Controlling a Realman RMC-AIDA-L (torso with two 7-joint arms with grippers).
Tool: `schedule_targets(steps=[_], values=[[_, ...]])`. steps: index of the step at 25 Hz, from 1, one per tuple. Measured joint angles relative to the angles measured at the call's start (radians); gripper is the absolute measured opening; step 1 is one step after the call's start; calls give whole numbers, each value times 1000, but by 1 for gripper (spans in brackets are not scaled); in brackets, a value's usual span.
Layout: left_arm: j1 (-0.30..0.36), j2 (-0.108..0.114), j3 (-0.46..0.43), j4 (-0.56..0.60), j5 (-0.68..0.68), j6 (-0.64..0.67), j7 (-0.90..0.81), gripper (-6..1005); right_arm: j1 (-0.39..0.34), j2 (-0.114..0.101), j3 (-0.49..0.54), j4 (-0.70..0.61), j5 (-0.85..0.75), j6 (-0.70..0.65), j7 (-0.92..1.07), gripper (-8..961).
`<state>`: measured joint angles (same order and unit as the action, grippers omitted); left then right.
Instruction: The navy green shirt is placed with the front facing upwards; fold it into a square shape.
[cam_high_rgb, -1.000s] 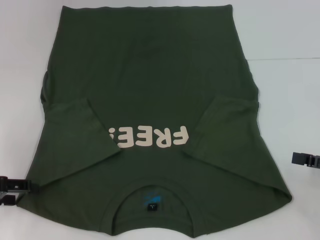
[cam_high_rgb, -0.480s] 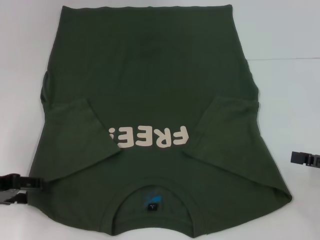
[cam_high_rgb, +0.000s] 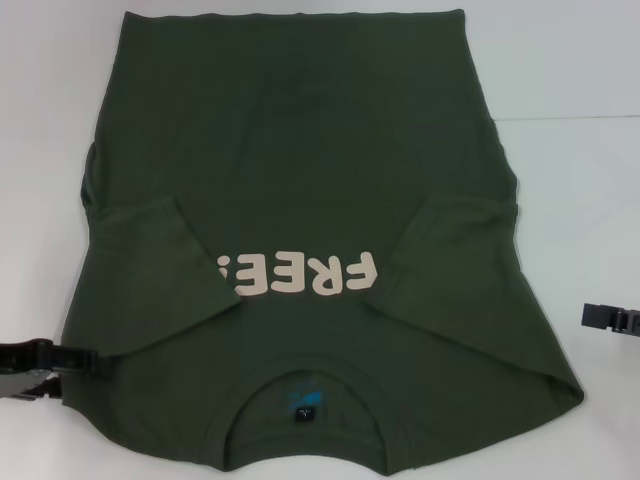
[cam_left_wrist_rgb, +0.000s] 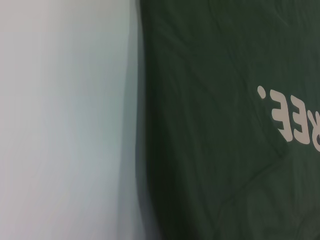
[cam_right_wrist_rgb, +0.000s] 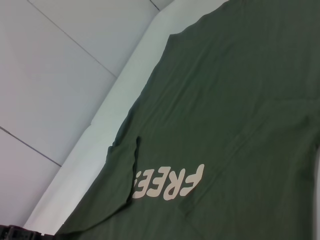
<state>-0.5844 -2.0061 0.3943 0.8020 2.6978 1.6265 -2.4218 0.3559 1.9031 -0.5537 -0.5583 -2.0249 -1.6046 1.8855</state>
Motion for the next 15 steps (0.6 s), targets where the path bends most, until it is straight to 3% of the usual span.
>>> schedule_targets(steps=[6, 15], values=[[0, -5, 62, 6, 1, -20, -7, 711, 0, -1, 0, 0, 0, 0, 1, 757], [-3, -4, 66, 6, 1, -26, -23, 490, 0, -1, 0, 0, 0, -7, 5, 758]])
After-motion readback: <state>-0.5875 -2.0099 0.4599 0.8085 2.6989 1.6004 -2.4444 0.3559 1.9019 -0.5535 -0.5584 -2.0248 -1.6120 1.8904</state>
